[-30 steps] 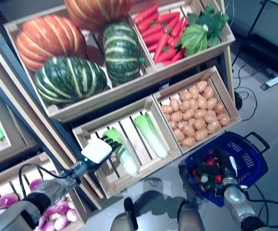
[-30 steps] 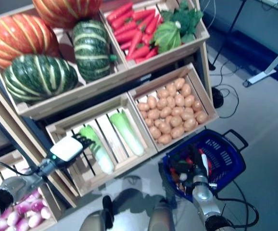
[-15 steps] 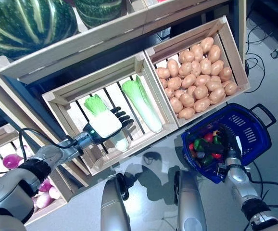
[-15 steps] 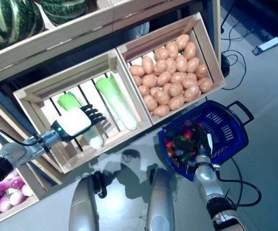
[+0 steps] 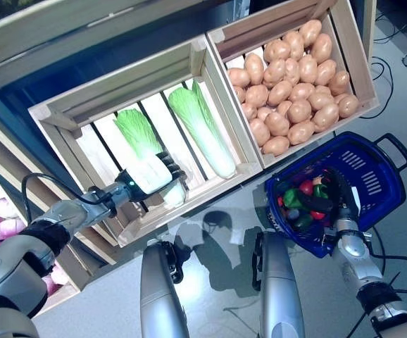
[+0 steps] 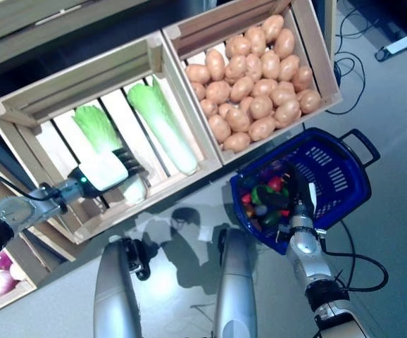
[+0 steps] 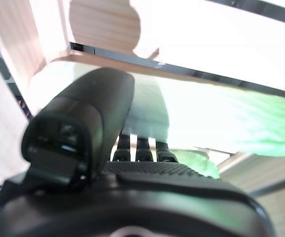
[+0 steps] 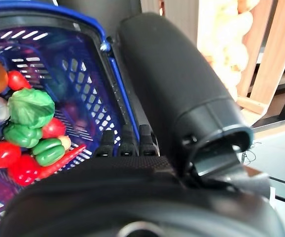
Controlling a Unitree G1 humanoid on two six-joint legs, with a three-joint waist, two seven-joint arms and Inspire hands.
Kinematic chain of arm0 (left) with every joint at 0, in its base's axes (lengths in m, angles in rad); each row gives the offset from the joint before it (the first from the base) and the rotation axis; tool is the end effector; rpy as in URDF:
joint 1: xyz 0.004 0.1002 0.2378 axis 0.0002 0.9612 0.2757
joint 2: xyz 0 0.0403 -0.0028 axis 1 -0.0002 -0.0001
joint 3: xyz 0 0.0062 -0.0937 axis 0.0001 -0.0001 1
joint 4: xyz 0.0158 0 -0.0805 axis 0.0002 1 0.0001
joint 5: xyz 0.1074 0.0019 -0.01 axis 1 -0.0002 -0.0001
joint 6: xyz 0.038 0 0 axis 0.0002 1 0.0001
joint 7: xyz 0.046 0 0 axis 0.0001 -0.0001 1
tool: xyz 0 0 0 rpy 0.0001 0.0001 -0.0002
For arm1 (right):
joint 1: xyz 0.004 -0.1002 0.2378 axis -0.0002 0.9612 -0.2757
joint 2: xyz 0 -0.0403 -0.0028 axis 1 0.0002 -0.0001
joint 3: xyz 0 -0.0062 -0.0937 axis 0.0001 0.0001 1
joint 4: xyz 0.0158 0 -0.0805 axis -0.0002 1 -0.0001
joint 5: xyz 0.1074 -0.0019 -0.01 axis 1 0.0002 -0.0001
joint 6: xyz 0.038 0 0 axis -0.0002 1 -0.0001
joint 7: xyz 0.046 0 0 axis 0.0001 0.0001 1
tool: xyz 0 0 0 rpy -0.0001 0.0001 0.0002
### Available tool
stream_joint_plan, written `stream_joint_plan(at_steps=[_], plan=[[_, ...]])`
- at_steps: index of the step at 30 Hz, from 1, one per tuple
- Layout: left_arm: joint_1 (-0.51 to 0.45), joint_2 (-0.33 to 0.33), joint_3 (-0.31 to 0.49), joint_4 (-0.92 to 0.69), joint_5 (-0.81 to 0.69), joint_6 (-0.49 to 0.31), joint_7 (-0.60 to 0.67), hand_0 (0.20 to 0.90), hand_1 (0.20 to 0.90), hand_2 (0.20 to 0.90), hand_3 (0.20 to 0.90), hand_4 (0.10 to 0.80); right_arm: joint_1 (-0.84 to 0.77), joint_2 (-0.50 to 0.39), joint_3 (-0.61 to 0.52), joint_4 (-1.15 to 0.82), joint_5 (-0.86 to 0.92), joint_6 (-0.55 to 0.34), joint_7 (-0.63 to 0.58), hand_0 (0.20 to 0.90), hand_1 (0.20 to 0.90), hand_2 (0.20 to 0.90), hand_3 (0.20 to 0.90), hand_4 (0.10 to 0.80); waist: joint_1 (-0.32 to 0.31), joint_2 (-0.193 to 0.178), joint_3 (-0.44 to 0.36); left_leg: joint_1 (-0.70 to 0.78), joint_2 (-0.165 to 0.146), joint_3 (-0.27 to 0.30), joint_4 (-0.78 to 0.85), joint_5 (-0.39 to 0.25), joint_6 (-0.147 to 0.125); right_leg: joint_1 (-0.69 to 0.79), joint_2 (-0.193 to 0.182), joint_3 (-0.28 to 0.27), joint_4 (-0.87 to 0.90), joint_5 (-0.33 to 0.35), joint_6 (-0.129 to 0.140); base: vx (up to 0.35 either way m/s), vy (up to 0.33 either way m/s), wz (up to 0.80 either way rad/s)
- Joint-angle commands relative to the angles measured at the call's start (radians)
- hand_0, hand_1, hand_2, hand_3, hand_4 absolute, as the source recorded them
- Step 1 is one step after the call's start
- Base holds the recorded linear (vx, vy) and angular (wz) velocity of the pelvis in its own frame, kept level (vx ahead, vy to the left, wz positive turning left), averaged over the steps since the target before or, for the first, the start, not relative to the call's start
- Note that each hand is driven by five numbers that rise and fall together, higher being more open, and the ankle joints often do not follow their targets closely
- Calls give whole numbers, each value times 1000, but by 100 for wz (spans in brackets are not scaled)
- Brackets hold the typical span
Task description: Put vegetables into the basket
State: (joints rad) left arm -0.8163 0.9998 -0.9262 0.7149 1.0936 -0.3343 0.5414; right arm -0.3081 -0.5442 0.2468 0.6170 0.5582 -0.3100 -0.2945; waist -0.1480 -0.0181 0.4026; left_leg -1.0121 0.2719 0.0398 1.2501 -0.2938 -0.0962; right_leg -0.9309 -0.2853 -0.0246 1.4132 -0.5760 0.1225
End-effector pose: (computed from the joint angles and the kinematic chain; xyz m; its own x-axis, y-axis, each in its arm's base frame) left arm 0.2970 0.2801 0.1239 0.8371 -0.5310 -0.1315 -0.2527 -0.5885 0.7680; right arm 0.2533 -0.2459 0.0422 0.9469 -0.3212 -0.0139 0.3189 0.9440 -0.0848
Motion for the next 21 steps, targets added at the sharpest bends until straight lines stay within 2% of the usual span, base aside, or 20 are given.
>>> stream_joint_plan(at_steps=[1, 3, 8, 14, 17, 20, 21], plan=[[-58, 47, 21, 37, -27, 25, -44, 900, 900, 900, 900, 800, -26, -63, -90, -99, 26, -83, -45, 900, 900, 900, 900, 800, -11, 9, -49, 25, 41, -14, 94, -216, -30, -57, -32, -24, -34, 96, 19, -13, 11, -8], [-56, 51, 26, 36, -18, 16, -51, 900, 900, 900, 900, 800, -25, -68, -98, -113, 27, -77, -49, 900, 900, 900, 900, 800, -10, 8, -48, -1, 45, -17, 115, -223, -29, -84, -31, -22, -9, 90, 19, -17, 9, -5], [-71, 49, 30, 41, -44, 47, -84, 900, 900, 900, 900, 800, -33, -77, -117, -156, 44, -72, -61, 900, 900, 900, 900, 800, -7, 0, -25, -127, 71, -32, 217, -249, -19, -219, -22, -1, 112, 69, 20, -24, -2, -3], [-126, 36, 25, 56, -25, 40, -63, 900, 900, 900, 900, 800, -47, -79, -122, -175, 50, -68, -80, 900, 900, 900, 900, 800, -8, -3, -19, -202, 89, -38, 271, -256, -9, -290, -13, 16, 170, 59, 18, -3, -7, -2], [-156, 30, 11, 58, -10, 13, -88, 900, 900, 900, 900, 800, -60, -81, -126, -174, 54, -71, -86, 900, 900, 900, 900, 800, -10, -3, -17, -223, 94, -39, 287, -258, -3, -307, -8, 20, 185, 56, 18, 7, 1, -14], [-173, 22, -9, 69, -49, 22, -119, 900, 900, 900, 900, 800, -71, -78, -123, -164, 51, -78, -87, 900, 900, 900, 900, 800, -13, -2, -18, -233, 95, -42, 297, -260, 1, -317, -4, 26, 195, 55, 19, 24, 14, 6], [-177, 20, -12, 74, -62, 23, -122, 613, 613, 613, 613, 609, -73, -78, -124, -165, 47, -76, -89, 900, 900, 900, 900, 800, -14, -2, -19, -233, 95, -43, 297, -259, 3, -317, -4, 27, 195, 55, 20, 34, 21, -14]])
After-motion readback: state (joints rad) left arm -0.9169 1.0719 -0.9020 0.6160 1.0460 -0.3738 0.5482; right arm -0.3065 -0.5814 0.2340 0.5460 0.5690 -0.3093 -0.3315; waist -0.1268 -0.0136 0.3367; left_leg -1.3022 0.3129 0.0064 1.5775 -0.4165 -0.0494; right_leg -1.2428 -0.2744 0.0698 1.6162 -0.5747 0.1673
